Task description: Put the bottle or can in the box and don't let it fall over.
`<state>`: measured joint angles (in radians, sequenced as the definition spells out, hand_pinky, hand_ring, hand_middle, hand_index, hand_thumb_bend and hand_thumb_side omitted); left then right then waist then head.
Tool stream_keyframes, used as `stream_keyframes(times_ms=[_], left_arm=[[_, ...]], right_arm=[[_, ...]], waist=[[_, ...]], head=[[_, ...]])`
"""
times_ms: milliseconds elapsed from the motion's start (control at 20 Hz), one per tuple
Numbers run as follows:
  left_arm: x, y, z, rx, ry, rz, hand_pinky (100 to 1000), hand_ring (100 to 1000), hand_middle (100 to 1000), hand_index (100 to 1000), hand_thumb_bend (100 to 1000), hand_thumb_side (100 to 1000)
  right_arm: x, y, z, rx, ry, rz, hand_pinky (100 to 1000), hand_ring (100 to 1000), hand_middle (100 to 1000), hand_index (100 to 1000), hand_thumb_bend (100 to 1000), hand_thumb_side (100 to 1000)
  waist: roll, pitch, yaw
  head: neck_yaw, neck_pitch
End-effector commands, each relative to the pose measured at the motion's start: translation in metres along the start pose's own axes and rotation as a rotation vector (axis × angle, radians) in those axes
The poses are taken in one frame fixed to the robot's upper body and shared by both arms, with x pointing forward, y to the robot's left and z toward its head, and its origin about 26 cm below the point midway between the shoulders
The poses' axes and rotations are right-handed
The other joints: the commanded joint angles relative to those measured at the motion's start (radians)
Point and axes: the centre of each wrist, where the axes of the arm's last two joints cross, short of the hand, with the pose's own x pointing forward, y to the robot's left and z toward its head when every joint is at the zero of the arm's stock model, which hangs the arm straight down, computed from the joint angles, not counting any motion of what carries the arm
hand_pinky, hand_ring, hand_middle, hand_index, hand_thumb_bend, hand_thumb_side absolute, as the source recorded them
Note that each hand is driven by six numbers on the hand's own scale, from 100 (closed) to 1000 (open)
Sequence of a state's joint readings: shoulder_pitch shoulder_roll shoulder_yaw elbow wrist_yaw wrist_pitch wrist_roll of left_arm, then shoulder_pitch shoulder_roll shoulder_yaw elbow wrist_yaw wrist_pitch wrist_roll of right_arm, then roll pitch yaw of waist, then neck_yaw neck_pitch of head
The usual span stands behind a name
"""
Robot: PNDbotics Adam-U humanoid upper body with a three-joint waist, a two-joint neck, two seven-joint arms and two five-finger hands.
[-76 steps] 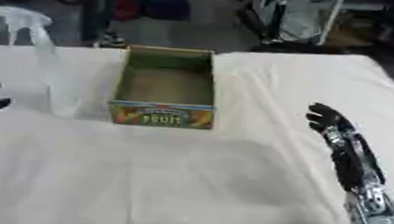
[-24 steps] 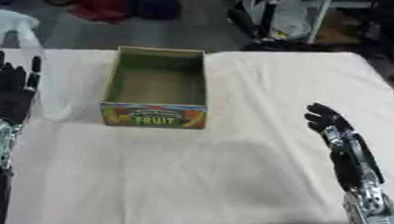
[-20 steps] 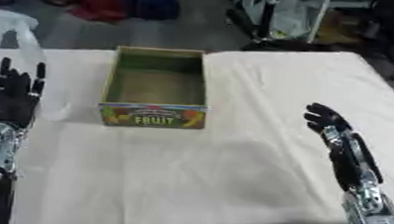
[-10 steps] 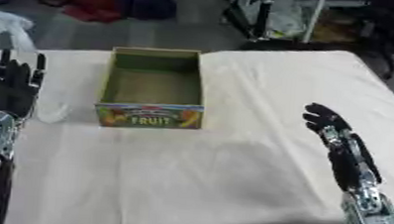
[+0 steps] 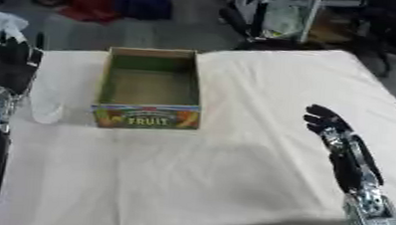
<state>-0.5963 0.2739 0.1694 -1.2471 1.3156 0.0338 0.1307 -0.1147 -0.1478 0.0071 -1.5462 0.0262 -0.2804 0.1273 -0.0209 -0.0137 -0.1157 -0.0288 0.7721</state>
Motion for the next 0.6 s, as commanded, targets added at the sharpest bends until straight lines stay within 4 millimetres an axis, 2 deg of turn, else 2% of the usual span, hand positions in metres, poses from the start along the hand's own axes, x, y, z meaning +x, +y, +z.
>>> stream_keyframes(times_ms=[50, 350, 600], left_arm=[[0.012, -0.021, -0.012, -0.065, -0.001, -0.027, 612, 100, 100, 1000, 650, 1000], [0.012, -0.054, -0.025, -0.180, 0.027, -0.028, 607, 100, 100, 1000, 652, 1000], [0.007, -0.099, -0.033, -0.326, 0.077, -0.053, 604, 129, 125, 999, 659, 1000]], right_arm=[[0.008, -0.001, -0.007, 0.010, -0.034, 0.005, 909, 874, 845, 881, 100, 813], [0.008, 0.001, -0.008, 0.017, -0.035, 0.001, 909, 873, 845, 881, 100, 813], [0.008, 0.004, -0.009, 0.030, -0.038, -0.004, 909, 873, 845, 881, 100, 811]], waist=[[0.000, -0.006, -0.006], [0.000, -0.006, -0.019], [-0.001, -0.006, -0.037]], head=[[0.007, -0.002], [0.017, -0.002], [0.029, -0.002]])
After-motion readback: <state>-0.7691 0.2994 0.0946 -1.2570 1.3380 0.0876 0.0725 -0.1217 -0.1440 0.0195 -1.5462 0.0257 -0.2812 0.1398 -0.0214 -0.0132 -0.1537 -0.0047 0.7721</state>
